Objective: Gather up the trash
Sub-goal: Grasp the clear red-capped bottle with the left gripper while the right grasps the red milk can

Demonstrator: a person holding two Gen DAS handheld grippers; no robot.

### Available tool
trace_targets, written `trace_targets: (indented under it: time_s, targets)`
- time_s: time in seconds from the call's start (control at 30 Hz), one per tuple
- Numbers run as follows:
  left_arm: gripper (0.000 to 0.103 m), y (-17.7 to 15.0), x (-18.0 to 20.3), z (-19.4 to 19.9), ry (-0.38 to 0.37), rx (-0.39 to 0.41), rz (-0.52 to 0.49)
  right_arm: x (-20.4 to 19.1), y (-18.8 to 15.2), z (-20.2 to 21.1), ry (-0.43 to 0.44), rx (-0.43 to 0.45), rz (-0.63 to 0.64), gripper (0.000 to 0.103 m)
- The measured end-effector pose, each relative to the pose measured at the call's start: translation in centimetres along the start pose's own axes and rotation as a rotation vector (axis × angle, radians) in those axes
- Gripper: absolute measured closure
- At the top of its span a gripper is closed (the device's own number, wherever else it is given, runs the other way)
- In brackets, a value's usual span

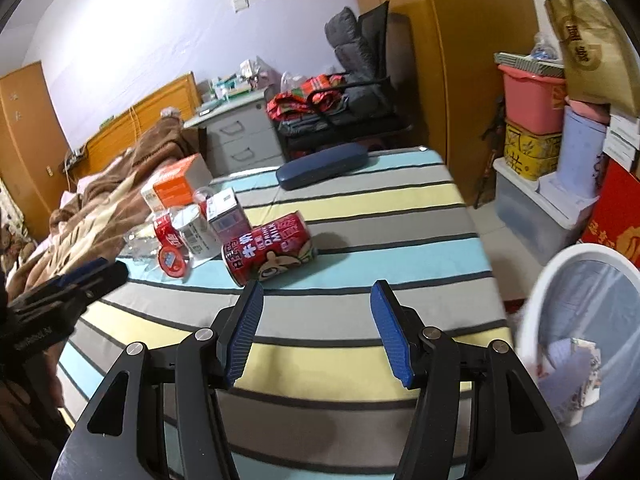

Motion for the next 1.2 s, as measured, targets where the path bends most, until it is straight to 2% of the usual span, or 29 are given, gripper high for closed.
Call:
trace_targets:
  time_s: [0.17,0.4,0.47,0.6,0.63,0.7,0.83,0.9,0.97,1.0,1.07,1.2]
  targets:
    - [0.033,0.7,-3.2,-0.6,0.039,-0.005,0.011,-1.1,0.6,-2.6,0.035,-0.054,-0.022,0.045]
    - [0.030,1.9,-8.1,-2.1,0.097,-0.022,0.052,-1.4,1.1,-4.8,0.025,-0.097,-0.059,0.045]
    - [0.030,2.2,-8.9,-2.5,0.120,-0.014,0.035,-1.4,1.2,-5.7,0.029,-0.122,-0.077,0.045]
    - [0.029,3.1,-10.3,-4.0,0.118,-0.039,0.009,-1.4,1.5,-6.6,0.014,-0.142,-0.092,0.044]
    - [0.029,3.3,-10.4,-4.4,0.126,-0.043,-0.015,-1.5,1.6,-6.8,0.017,-0.140,-0.090,0.036]
    - [0.028,3.8,-10.7,-5.3,0.131,-0.059,-0.047,-1.6,1.9,-7.2,0.014,-0.147,-0.089,0.031]
    - [0.027,5.1,-10.8,-6.7,0.089,-0.079,-0.080,-1.6,2.4,-7.4,-0.010,-0.140,-0.108,0.031]
    - [0.024,5.5,-10.3,-7.6,0.060,-0.117,-0.130,-1.6,2.5,-7.6,0.000,-0.144,-0.116,0.031]
    - [0.024,5.7,-9.9,-8.3,0.081,-0.125,-0.178,-1.7,2.7,-7.8,0.014,-0.151,-0.129,0.031]
    - [0.024,5.8,-9.7,-8.8,0.068,-0.144,-0.194,-1.8,2.8,-7.9,0.021,-0.149,-0.134,0.031]
    - [0.024,5.9,-9.8,-9.6,0.042,-0.169,-0.197,-1.8,3.1,-8.3,0.024,-0.150,-0.157,0.031]
    - [0.024,5.7,-9.9,-10.8,0.050,-0.208,-0.207,-1.9,3.6,-9.0,0.032,-0.158,-0.191,0.031]
Point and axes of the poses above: each gripper's, at about its wrist camera, not at the fingertips, and z roughly against the way its jaws point, x to its right, y to its top, the point moved 3 cm from there along -z, roughly the way its jaws point
